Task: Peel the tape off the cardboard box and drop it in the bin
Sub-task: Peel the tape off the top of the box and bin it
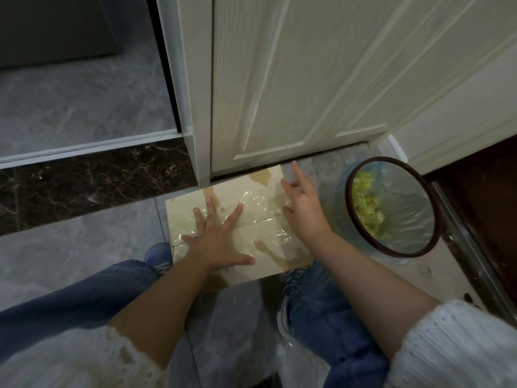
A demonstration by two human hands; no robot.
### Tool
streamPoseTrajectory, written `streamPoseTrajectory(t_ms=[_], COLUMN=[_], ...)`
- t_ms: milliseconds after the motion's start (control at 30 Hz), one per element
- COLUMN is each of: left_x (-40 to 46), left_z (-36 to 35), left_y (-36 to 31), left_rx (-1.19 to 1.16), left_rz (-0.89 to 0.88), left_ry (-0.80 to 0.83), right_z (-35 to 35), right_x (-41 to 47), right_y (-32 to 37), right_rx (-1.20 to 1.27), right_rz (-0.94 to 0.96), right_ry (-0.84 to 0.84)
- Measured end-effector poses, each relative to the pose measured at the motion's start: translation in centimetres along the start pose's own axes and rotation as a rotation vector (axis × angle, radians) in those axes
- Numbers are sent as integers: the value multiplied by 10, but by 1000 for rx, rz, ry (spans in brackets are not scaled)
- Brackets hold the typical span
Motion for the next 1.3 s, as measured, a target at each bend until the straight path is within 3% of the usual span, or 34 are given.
streamPoseTrajectory(t_ms=[333,600,767,1067,1300], left_x=[0,-1,-2,0,-2], left_z=[-1,0,0,0,0], left_y=[1,0,3,5,6], left_rx=[6,18,15,14,4], left_rz=[-2,13,18,8,-3], left_ry=[-2,7,2,-2,-5], right_z=[4,5,8,4,4], right_x=[4,-7,-1,-1,-5], right_y=[-4,-3,-5,-4,-6], right_rx=[96,78,242,231,212], right_rz=[-39,-97,-149,-17,-59], right_ry=[-111,19,22,185,168])
Point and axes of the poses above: each hand's wrist, its own x-axis towards the middle knuckle, its own z-axis out of the back of the hand, y = z × x, the point moved 4 cm from there along x, towards the middle knuckle, and after that the axes turned 1 degree about -z, right-handed, at the moved point
